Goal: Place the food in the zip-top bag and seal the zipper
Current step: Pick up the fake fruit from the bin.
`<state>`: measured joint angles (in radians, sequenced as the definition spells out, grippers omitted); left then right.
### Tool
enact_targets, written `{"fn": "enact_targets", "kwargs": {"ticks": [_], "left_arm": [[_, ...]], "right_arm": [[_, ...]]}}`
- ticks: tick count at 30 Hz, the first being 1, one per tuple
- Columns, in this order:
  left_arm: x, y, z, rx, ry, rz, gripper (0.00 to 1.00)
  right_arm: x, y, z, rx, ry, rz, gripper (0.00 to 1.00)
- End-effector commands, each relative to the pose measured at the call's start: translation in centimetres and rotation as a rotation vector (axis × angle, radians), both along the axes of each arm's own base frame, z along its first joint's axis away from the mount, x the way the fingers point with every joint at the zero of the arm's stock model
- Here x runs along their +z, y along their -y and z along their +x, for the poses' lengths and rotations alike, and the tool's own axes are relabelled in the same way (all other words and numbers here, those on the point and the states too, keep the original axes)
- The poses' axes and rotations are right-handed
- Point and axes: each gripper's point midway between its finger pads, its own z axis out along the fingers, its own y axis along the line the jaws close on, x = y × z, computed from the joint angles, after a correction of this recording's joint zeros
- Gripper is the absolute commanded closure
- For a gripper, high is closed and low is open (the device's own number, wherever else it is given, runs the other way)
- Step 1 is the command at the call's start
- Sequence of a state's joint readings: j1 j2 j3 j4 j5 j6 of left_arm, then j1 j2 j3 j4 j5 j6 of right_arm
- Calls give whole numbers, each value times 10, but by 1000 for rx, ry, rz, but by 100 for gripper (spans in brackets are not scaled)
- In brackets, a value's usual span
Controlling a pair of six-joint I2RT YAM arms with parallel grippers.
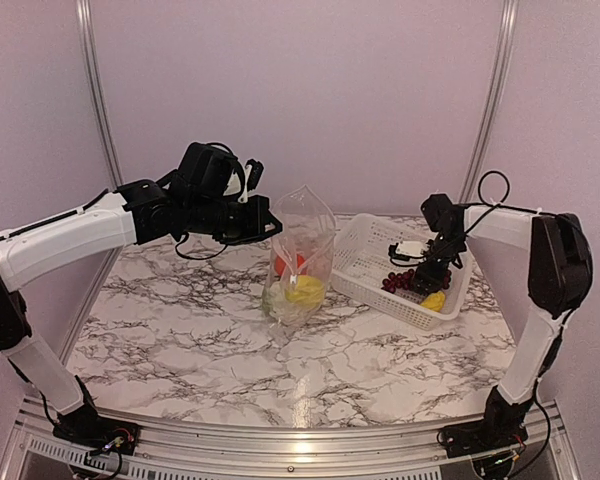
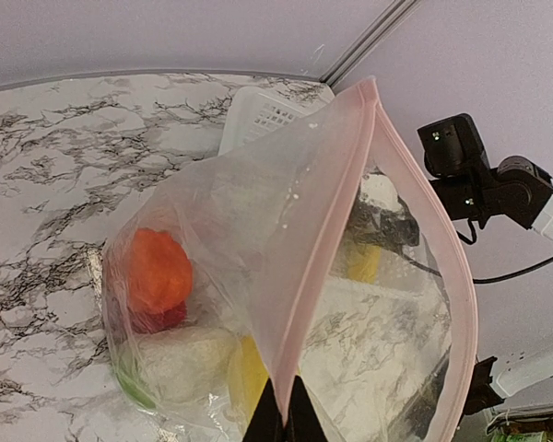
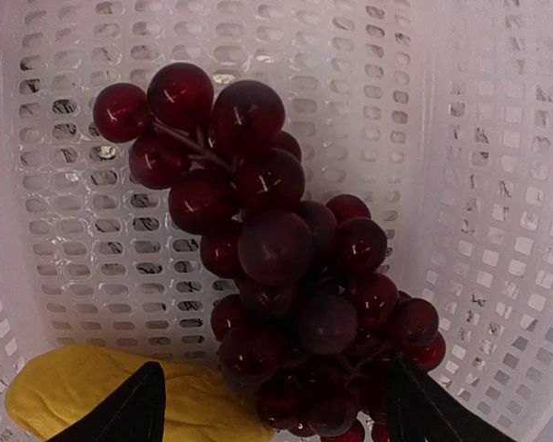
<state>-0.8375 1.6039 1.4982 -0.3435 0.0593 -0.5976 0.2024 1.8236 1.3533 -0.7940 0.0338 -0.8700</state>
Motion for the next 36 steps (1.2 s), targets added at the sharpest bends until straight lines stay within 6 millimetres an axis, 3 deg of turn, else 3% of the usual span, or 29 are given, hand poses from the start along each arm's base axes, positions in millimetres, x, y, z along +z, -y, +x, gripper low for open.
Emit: {"fn": "enact_targets", "kwargs": {"ticks": [1,8,12,16,26,31,36], "left_arm": [[2,-4,-1,1,11,4,100],[0,-2,-1,-4,5,1,100],[-2,-3,-2,-3,2,2,100],[-3,-5,-3,0,1,5,100],[-4,-2,0,-2,6,2,100],[-4,-1,1,-3,5,2,100],[-4,-1,3,1,4,4,100]], "right_arm": [[-8,13,22,-33,70,-64,21],[-35,19,34,-50,70,-114,23],[-46,18,35,-58,45,-109,45],[-28,9,38,-70,67,-55,64],[91,-31,43,-71,229,230,81],[167,-58,35,-45,298,431,90],[250,-92,12,55,344,672,95]]}}
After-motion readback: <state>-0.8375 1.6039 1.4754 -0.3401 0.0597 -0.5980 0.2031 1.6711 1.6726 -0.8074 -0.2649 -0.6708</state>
